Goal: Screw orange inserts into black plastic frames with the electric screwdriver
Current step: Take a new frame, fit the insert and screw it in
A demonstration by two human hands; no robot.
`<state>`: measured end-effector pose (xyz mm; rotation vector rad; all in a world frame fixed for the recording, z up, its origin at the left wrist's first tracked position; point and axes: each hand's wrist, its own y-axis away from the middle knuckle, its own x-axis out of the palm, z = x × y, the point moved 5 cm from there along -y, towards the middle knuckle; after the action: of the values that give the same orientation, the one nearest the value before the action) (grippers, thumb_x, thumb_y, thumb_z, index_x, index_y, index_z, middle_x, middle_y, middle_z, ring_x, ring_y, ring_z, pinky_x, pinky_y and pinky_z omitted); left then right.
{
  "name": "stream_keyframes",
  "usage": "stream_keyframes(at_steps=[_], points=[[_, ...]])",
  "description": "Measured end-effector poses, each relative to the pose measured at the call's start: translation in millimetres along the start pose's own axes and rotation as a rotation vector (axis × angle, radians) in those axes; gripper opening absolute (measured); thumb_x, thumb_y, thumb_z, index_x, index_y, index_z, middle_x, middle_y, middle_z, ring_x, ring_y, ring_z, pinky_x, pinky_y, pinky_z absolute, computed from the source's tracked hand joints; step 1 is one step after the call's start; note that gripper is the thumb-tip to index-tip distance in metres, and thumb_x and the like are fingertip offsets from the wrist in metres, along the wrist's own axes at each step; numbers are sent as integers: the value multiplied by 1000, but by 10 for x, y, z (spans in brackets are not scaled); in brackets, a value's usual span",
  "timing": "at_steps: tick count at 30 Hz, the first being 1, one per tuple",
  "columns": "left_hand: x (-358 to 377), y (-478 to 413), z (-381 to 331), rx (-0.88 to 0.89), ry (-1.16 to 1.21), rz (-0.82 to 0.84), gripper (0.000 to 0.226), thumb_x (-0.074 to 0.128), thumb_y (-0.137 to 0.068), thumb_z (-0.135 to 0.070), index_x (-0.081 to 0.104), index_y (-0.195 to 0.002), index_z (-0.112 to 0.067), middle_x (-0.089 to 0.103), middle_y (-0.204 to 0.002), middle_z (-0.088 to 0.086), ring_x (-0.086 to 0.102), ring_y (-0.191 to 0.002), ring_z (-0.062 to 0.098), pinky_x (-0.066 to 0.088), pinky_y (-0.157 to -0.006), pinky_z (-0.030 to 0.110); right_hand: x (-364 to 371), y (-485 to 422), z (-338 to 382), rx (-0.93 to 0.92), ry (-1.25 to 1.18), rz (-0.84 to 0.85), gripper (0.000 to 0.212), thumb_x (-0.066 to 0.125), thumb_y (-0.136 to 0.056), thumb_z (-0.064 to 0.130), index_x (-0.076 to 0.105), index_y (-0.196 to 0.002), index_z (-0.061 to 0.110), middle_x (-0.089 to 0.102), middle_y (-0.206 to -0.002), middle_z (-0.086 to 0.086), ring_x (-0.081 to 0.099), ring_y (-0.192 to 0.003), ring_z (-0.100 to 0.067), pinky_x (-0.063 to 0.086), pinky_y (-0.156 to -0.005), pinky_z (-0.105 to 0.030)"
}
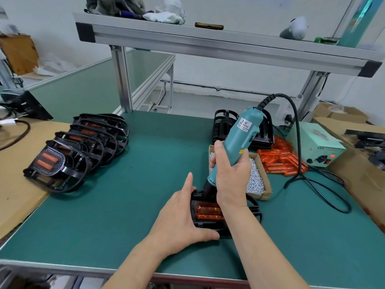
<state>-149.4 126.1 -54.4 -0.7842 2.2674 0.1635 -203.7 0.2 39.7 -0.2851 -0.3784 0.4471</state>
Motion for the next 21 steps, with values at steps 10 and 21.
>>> stream_keyframes(at_steps=[10,21], points=[[-1,3,-5,-4,2,8,148,75,-42,-82,-24,-148,-50,32,-148,-28,31,-129,-8,30,-97,17,17,1,-1,-1,-4,24,17,71,-87,29,60,-78,39,59,-69,-3,55,-56,-14,50,-59,-26],[-10,7,-7,-12,7,5,149,74,-40,-84,-24,-147,-52,32,-147,-30,31,-128,-10,32,-96,18,31,20,-59,-26,27,43,14,72,-86,30,60,-89,22,61,-66,4,57,-56,-14,51,-60,-26]])
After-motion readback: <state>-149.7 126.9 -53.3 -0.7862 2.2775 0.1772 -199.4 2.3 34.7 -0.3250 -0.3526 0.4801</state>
